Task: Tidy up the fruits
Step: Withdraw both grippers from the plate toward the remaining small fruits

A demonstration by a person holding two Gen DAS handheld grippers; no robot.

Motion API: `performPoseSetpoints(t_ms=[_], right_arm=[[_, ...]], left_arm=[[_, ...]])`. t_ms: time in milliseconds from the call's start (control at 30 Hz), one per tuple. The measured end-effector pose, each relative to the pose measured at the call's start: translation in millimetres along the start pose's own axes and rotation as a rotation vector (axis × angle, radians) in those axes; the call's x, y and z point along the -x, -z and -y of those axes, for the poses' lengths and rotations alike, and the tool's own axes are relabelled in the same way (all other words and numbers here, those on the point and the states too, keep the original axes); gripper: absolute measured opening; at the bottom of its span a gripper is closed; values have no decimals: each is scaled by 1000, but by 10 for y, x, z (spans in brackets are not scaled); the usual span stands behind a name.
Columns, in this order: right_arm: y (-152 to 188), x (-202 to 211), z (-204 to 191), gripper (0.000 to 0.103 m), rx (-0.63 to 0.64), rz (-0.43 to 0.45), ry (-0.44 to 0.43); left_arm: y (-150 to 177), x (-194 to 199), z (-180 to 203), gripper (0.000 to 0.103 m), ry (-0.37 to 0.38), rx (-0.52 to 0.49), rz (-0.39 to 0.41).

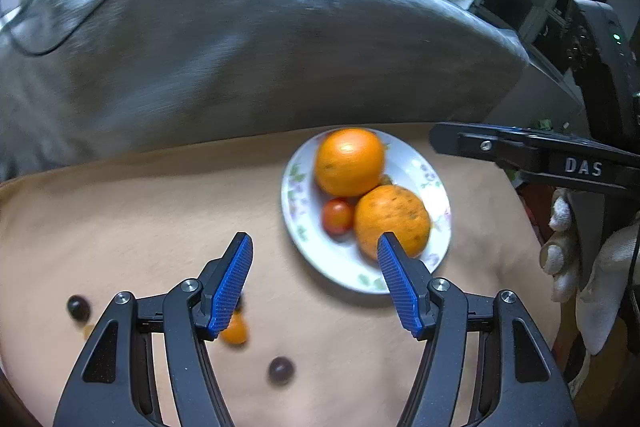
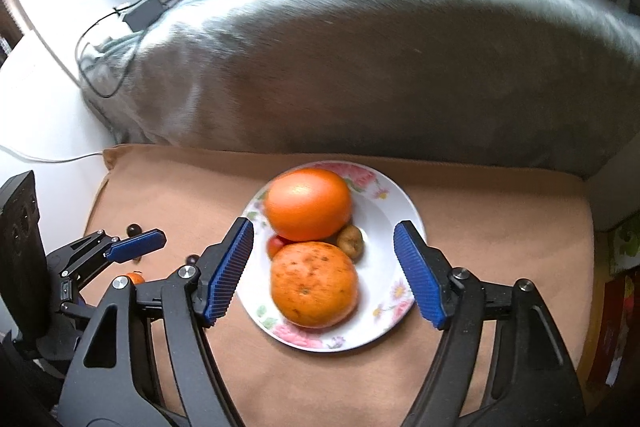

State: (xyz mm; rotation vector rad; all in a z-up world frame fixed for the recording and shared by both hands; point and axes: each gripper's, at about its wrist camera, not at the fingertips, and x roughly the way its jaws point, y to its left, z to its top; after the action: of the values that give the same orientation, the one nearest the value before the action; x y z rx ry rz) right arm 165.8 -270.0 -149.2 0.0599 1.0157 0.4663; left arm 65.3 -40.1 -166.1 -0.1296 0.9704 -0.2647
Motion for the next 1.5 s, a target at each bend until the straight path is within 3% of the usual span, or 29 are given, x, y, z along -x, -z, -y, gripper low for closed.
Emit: performPoseSetpoints(t_ms=[267, 600, 900, 1100, 1267, 1500], right_arm=[[47, 80, -359, 75, 41, 35, -24], [219, -98, -865, 75, 121, -53, -94], [372, -375, -1212, 75, 144, -160, -143], [480, -624, -1419, 66, 137, -236, -164], [584, -813, -1513, 59, 133, -287, -146], [676, -1045, -1543, 58, 104, -333, -116]], left_arm=[[178, 246, -410, 65, -60, 52, -4], [535, 484, -918, 65, -126, 142, -29], [888, 538, -1120, 64, -123, 213, -60], [1056, 502, -1262, 60, -110, 275, -76], [1150, 485, -1386, 58, -100, 310, -86], [1189, 405, -1388, 54, -70, 311, -96]])
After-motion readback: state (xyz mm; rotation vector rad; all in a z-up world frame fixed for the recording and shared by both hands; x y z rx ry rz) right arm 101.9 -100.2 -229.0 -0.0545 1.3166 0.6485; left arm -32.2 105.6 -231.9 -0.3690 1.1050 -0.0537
